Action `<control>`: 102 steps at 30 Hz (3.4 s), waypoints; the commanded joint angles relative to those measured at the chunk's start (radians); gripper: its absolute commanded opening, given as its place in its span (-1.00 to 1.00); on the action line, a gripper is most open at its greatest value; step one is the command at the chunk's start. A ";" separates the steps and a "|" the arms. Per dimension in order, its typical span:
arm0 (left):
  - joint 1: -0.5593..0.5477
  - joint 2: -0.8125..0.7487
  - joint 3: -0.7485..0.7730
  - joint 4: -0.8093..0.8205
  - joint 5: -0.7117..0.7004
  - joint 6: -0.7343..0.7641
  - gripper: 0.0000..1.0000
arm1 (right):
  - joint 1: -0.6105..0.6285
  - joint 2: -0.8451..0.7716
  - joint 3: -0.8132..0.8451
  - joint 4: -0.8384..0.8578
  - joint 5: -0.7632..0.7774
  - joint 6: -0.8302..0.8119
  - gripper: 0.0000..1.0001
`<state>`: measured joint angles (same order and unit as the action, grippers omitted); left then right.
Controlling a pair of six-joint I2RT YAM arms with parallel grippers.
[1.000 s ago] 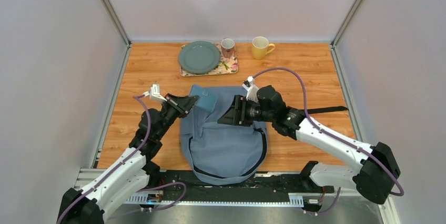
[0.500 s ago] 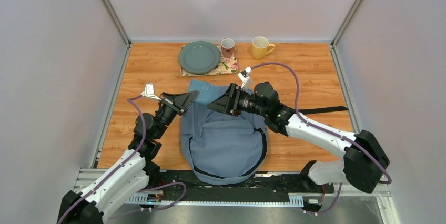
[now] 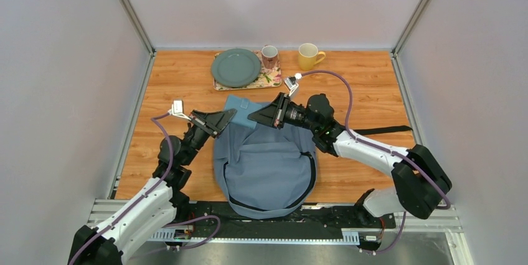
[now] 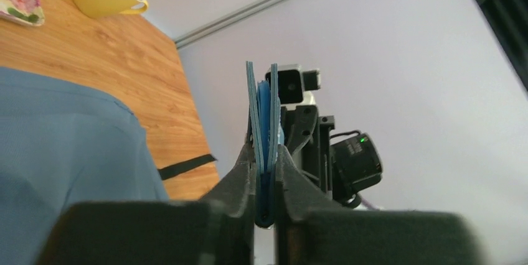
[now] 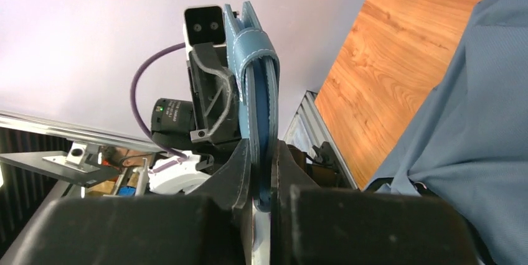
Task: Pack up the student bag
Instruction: Pick up the personal item from the center of the board, then place the personal item in the student bag.
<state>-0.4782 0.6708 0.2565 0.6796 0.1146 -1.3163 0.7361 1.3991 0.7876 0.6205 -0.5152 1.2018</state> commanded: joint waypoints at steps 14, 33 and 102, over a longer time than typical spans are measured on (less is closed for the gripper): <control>-0.060 0.486 0.708 -1.015 0.281 1.079 0.59 | -0.012 -0.540 0.041 -1.074 0.803 -0.387 -1.00; -0.364 0.834 0.945 -1.281 -0.044 0.994 0.47 | -0.015 -0.674 0.095 -1.266 0.956 -0.387 -1.00; -0.382 0.909 1.233 -1.353 -0.227 0.864 -1.00 | -0.006 -0.658 -0.300 -0.748 0.146 0.024 -1.00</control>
<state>-0.8745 1.6203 1.4174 -0.7383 -0.1051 -0.4488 0.7223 0.7242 0.4915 -0.2756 -0.2897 1.1721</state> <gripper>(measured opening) 0.006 0.074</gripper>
